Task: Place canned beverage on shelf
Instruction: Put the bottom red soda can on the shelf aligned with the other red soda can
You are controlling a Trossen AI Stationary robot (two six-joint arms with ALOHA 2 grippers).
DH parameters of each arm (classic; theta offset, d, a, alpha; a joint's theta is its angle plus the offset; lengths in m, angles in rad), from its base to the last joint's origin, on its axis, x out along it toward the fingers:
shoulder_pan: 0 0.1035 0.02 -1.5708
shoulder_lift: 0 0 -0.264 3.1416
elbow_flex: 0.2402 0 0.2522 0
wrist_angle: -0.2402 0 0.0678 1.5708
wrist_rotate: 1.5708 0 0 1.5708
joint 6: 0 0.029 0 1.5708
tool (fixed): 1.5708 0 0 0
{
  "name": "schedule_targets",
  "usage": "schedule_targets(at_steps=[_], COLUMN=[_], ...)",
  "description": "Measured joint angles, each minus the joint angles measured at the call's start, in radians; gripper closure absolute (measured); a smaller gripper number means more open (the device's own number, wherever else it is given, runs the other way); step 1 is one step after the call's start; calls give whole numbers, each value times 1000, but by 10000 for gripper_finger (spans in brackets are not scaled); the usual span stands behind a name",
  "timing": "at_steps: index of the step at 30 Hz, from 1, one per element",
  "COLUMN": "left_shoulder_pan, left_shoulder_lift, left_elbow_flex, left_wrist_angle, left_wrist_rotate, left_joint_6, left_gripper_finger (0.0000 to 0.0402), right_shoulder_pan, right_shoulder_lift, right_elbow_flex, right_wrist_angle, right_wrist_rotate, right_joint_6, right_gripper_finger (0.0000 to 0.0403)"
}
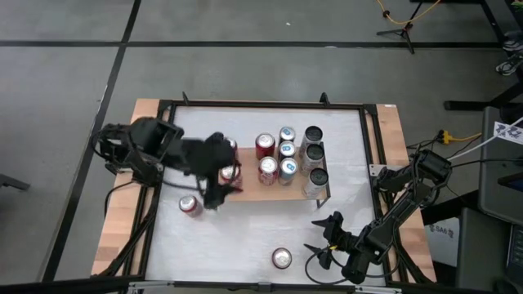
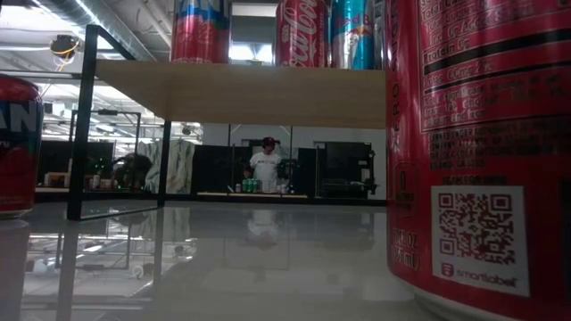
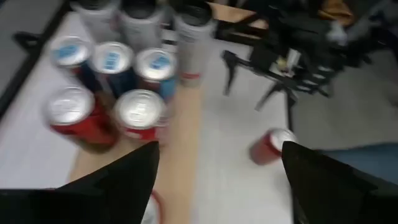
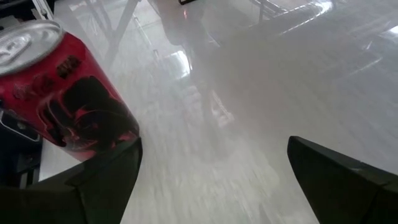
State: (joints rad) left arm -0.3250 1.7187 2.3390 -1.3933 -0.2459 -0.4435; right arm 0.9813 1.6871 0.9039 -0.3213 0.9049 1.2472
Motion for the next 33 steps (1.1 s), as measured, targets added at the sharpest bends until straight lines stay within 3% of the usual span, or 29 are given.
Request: schedule_targets(at_steps=[9, 16, 26, 33], left_shoulder_pan=[-188, -294, -319, -292], left_shoulder_lift=[42, 61, 61, 61], left_elbow_flex=[-46, -205, -532, -663], left_wrist_angle=[19, 19, 100, 215], left_wrist_rotate=[-104, -215, -303, -370], left_joint_6=[-72, -161, -261, -266], left_gripper_finger=[72, 72, 72, 72], right_shoulder_pan=[0, 0, 0, 0], right_shoulder_lift=[0, 0, 0, 0], right_elbow_flex=[0, 0, 0, 0], right_wrist_angle=[-4, -3, -3, -4], right_wrist_rotate=[0, -1, -1, -1], right_joint_6=[0, 0, 0, 0], right_gripper_finger=[10, 10, 10, 10])
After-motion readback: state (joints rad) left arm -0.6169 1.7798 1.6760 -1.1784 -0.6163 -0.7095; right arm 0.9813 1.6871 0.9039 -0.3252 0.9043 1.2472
